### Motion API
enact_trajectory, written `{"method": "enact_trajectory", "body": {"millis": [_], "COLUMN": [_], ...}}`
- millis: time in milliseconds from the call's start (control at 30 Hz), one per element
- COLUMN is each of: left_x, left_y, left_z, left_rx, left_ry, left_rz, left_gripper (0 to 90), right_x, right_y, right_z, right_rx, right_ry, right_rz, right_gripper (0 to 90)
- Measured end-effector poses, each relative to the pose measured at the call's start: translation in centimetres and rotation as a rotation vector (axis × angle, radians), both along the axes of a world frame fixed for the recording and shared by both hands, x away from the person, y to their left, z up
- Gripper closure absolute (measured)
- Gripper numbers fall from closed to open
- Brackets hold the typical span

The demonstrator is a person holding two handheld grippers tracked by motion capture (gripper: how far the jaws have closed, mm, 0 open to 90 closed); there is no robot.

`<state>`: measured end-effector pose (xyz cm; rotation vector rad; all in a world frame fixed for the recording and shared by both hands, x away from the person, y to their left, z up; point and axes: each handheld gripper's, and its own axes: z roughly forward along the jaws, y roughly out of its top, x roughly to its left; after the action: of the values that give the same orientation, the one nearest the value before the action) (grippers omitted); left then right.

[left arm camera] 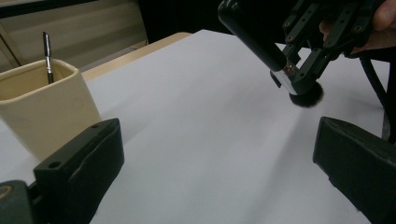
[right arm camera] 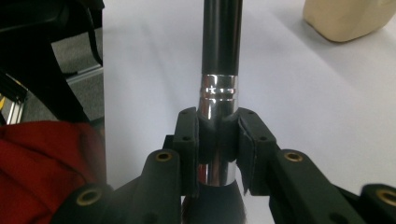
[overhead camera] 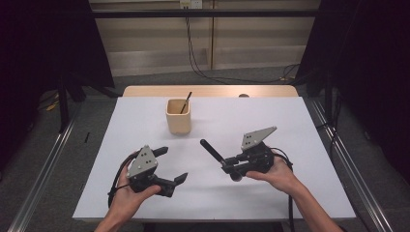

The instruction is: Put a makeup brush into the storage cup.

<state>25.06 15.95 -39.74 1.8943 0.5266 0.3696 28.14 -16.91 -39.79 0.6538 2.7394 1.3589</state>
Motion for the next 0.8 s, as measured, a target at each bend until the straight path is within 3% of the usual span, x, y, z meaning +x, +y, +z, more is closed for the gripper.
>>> {"method": "enact_trajectory", "body": {"millis": [267, 567, 800], "left_x": [0.3, 0.8, 0.9], "left_y": [-1.2, -2.2, -2.8], "left_z": [0.1, 0.6, 0.7], "left_rx": [0.048, 0.099, 0.142], "left_ry": [0.044, 0.04, 0.058], "left_rz": [-0.069, -0.114, -0.162], "left_gripper": [3.1, 3.6, 4.4], "right_x": [0.3, 0.4, 0.7], "right_y": [0.7, 1.5, 1.7], "right_z": [0.4, 0.7, 0.7], "right_rx": [-0.081, -0.211, -0.3], "right_ry": [-0.007, 0.0, 0.021], "right_rz": [0.052, 0.126, 0.168], "right_gripper": [71.5, 71.5, 71.5]}}
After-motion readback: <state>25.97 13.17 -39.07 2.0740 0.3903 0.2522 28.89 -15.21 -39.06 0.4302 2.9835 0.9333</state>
